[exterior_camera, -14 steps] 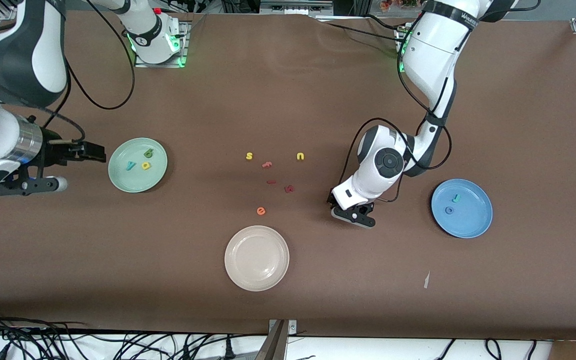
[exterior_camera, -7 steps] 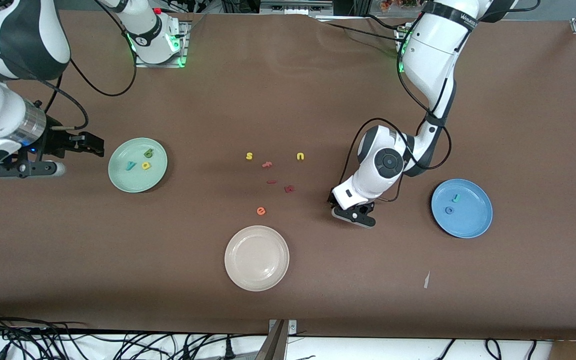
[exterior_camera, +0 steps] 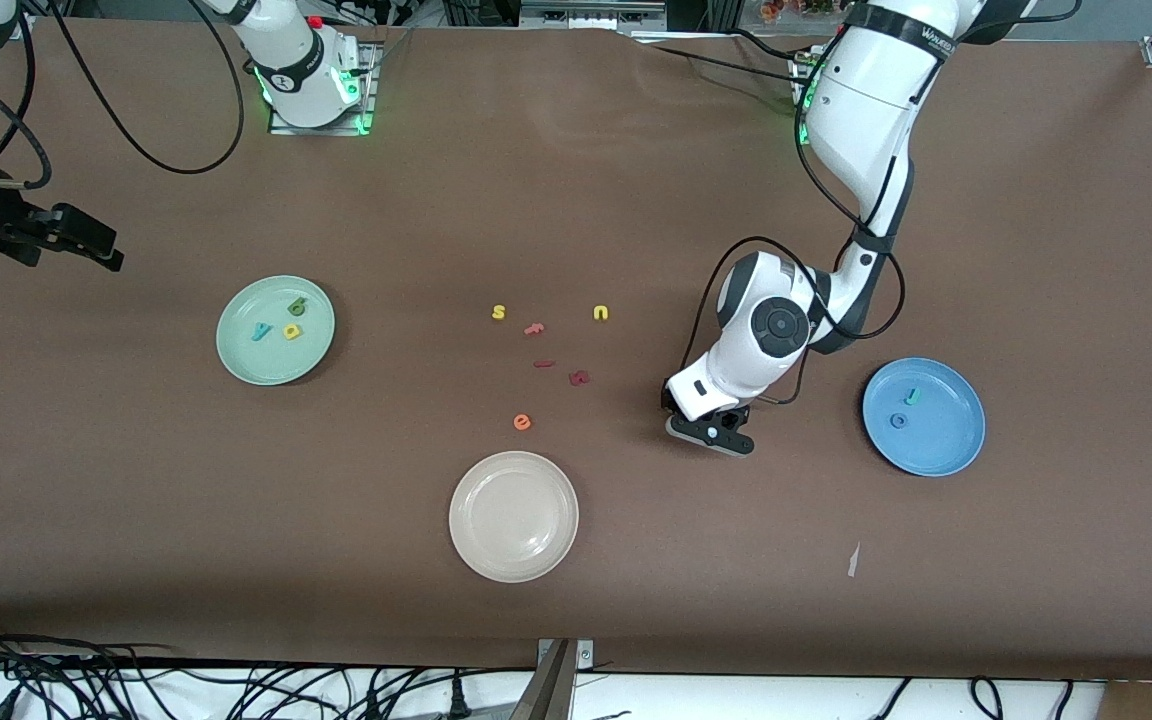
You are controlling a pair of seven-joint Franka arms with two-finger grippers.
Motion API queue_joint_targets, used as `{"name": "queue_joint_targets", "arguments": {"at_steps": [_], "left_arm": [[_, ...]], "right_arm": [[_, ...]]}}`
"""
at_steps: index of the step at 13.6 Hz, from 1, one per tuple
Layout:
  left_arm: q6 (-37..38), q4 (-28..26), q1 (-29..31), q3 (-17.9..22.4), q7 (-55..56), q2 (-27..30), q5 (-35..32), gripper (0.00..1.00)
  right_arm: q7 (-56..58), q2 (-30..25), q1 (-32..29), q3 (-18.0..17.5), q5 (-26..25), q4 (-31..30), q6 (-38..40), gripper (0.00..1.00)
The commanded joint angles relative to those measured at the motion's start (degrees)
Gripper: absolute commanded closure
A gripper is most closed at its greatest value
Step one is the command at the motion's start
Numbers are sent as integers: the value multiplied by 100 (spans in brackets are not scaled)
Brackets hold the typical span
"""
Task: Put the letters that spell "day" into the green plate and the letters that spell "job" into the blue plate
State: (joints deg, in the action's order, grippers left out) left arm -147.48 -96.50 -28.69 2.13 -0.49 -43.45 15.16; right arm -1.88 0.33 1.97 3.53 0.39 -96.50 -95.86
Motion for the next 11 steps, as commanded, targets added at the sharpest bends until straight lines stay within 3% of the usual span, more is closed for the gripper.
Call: {"name": "queue_joint_targets", "arguments": {"at_steps": [1,3,6,8,11], "left_arm": [[-18,-80,-93,59,-47,-15,110,55],[-18,-88,-93,68,-56,-6,110,59],[-9,-115,-93,95,-73,3,101,73],[17,-150,-93,103,-74,29,101,77],[35,-150,-93,138,-82,64,93,79]], "right_arm": [[-49,11,-136,-159,40,-18,24,0],[-40,-16,-136,-203,57,-35,41,0],[-49,-25,-144,-344,49,-9,-64,0],[-40,107,-180,-361,57,26,-450,0],[-40,37,-275,-370,93,-27,-399,0]]}}
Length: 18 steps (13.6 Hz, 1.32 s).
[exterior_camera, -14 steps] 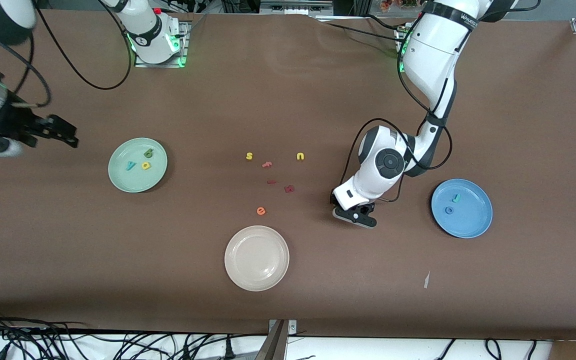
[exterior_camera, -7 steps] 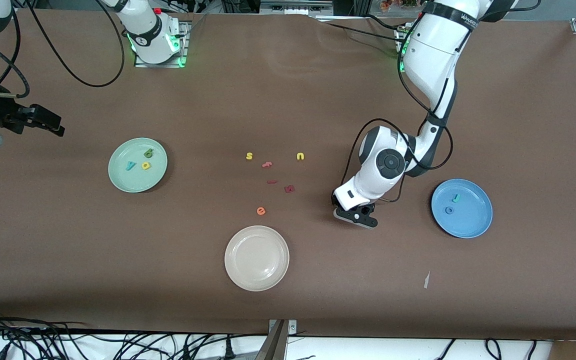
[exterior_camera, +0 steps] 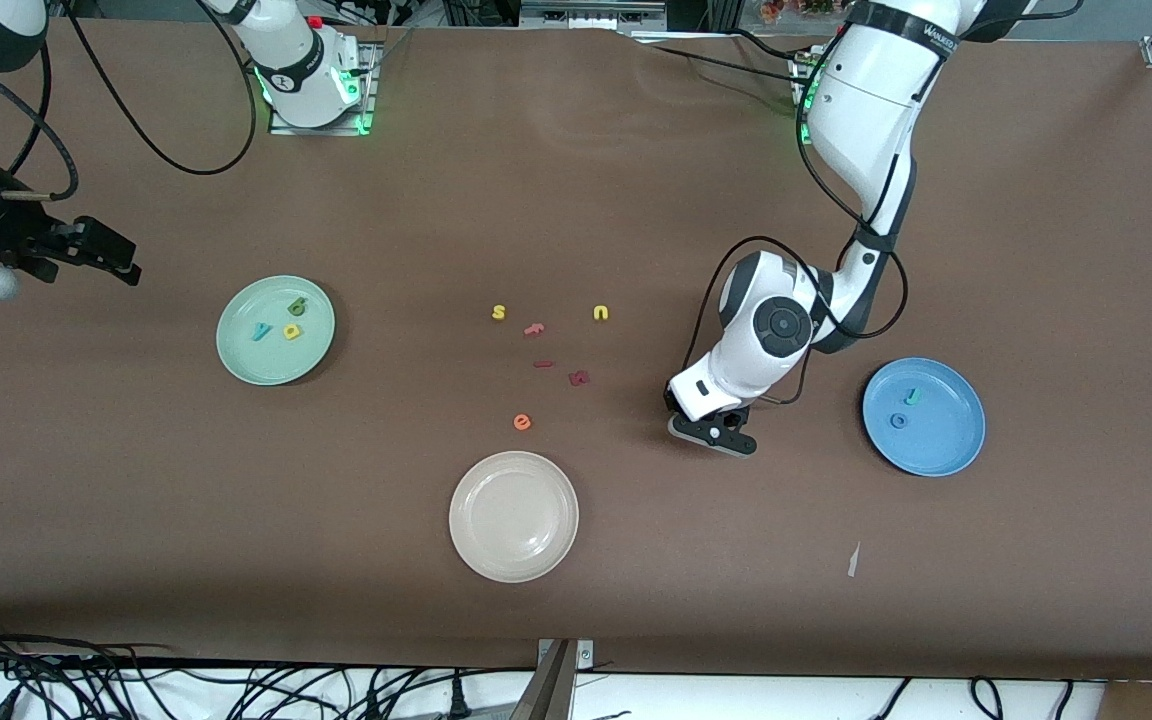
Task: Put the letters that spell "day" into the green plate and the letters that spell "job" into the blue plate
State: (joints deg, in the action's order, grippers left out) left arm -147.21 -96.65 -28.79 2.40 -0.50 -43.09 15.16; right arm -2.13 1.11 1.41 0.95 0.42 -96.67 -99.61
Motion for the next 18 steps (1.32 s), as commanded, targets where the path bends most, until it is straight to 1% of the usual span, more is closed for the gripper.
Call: {"name": "queue_joint_targets", "arguments": {"at_steps": [1,3,4,7,9,10,11,12,15,18], "left_arm": [[8,-144,-74,112,-82,29,93,79],[17,-135,-74,155,-91,81,93,79],[139,-135,-74,243,-99,160,67,79],[648,-135,48,270,-91,529,66,79],[1105,-135,329,287,-99,888,58,79],[1359,-144,539,287,-108,1064,-30,79],[1544,-178,750,279,-274,1231,-274,79],[1572,-344,952,279,-571,1390,-468,79],[1573,-810,1594,287,-1748,1724,-496,79],[1573,-1232,2078,287,-2427,2014,-531,79]], "right_arm": [[-7,-23,-298,-112,89,25,-67,0],[19,-84,-405,-121,98,43,29,0],[11,-137,-413,-156,98,52,265,0],[-7,-155,-413,-191,81,52,355,0],[124,-146,-396,-156,151,52,425,0],[134,-146,-387,-174,151,52,416,0],[134,-146,-387,-174,160,52,425,0],[142,-155,-387,-183,151,61,434,0],[143,-129,-396,-165,168,61,416,0],[142,-128,-387,-165,274,78,390,0]]}}
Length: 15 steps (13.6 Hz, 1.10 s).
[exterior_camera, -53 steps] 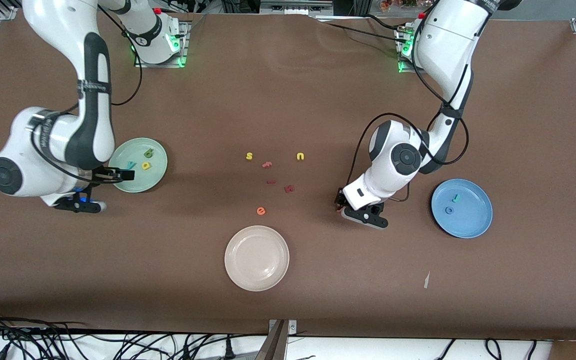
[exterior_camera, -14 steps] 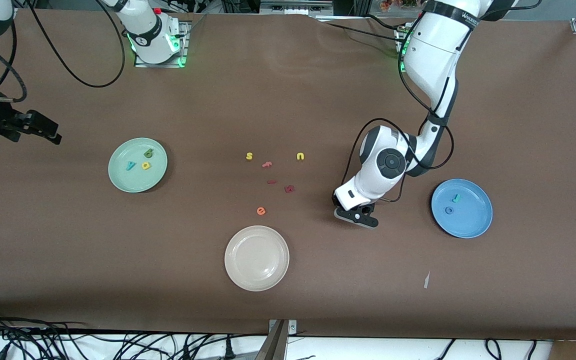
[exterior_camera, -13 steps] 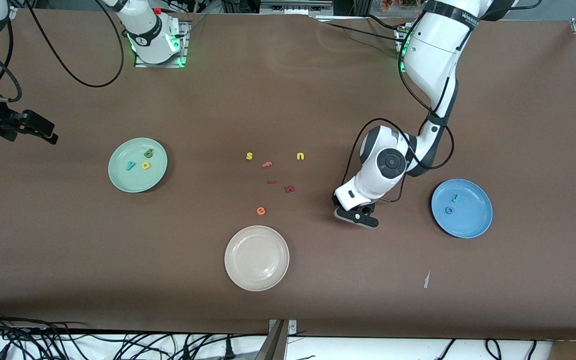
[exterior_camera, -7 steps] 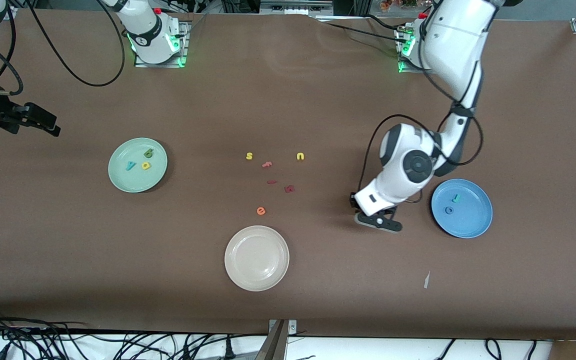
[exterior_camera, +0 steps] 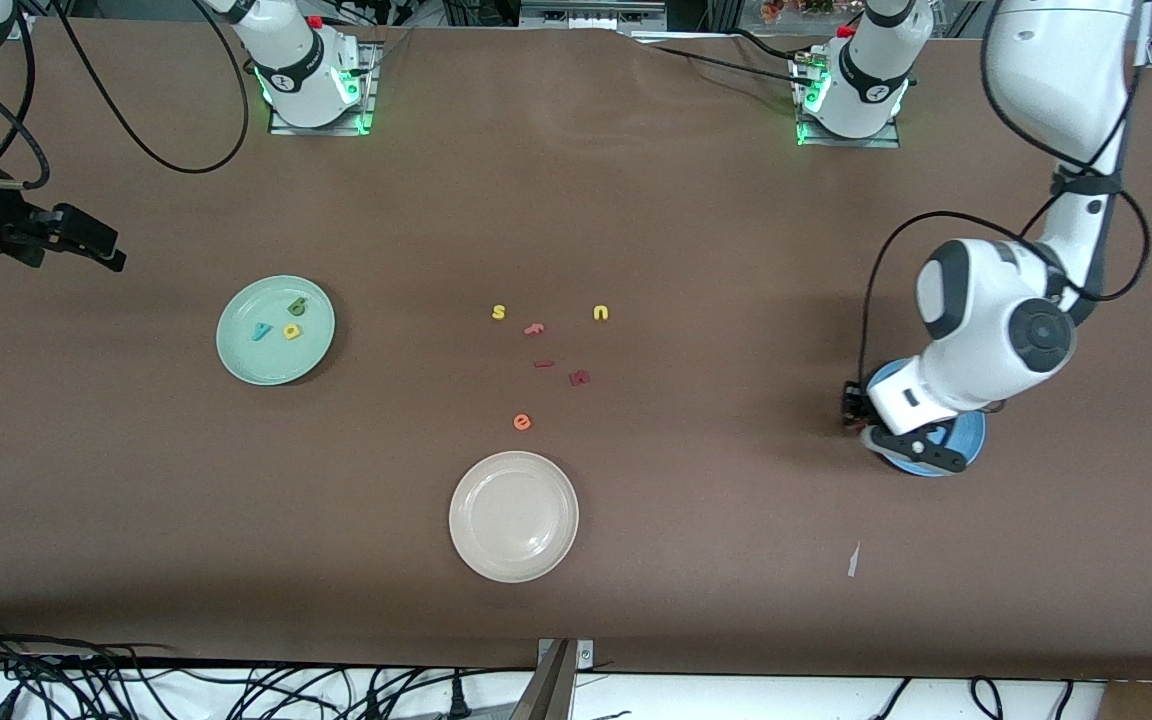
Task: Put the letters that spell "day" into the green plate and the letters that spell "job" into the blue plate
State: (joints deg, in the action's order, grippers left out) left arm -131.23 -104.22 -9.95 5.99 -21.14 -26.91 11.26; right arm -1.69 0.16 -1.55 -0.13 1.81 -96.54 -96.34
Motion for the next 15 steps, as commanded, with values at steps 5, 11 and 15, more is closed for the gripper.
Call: {"name": "queue_joint_targets", "arguments": {"at_steps": [5,11,15], "left_arm": [[-69,-775,485,-81,-531,512,-422,28],[-78,-1160,616,-81,-434,870,-414,0],[-43,-1802,836,-81,-443,1916,-396,0]], "right_arm": [[99,-7,-83,-66,127,91,89,0],[99,-7,-83,-75,127,91,89,0],[107,-7,-83,-75,127,91,89,0]]}}
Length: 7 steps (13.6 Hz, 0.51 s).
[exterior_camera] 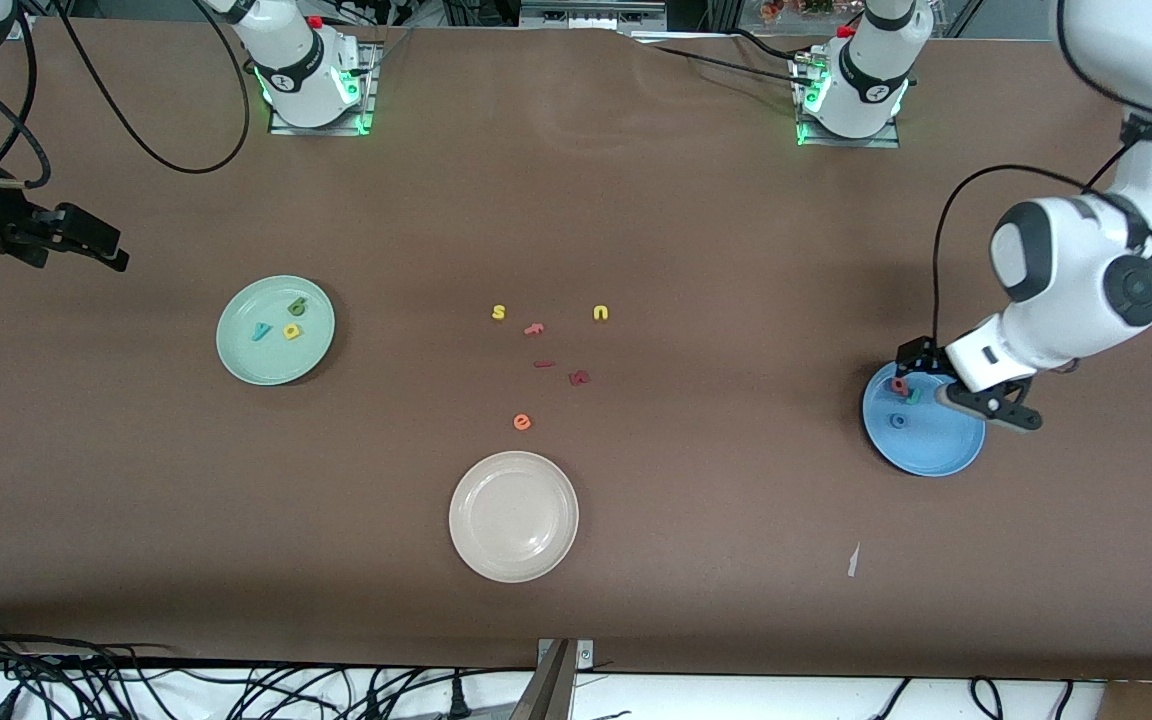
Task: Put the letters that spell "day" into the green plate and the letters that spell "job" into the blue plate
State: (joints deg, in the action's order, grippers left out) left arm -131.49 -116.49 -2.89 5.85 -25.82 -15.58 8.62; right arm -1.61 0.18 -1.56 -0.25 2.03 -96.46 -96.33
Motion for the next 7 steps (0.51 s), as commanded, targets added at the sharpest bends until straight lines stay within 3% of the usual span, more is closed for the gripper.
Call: {"name": "queue_joint_targets", "arguments": {"at_steps": [1,5,7], "left_arm": [[-17,-576,104,-76,25,950,-133,0],[140,-559,-10,-84,16,1705,-150,0],[849,-358,-10,-93,25,2092,-168,0]], "right_arm": [[99,-9,-82,-63,104,84,89,0],[100,-9,-82,-63,113,84,89,0],[100,-9,-82,-63,113,84,89,0]]}}
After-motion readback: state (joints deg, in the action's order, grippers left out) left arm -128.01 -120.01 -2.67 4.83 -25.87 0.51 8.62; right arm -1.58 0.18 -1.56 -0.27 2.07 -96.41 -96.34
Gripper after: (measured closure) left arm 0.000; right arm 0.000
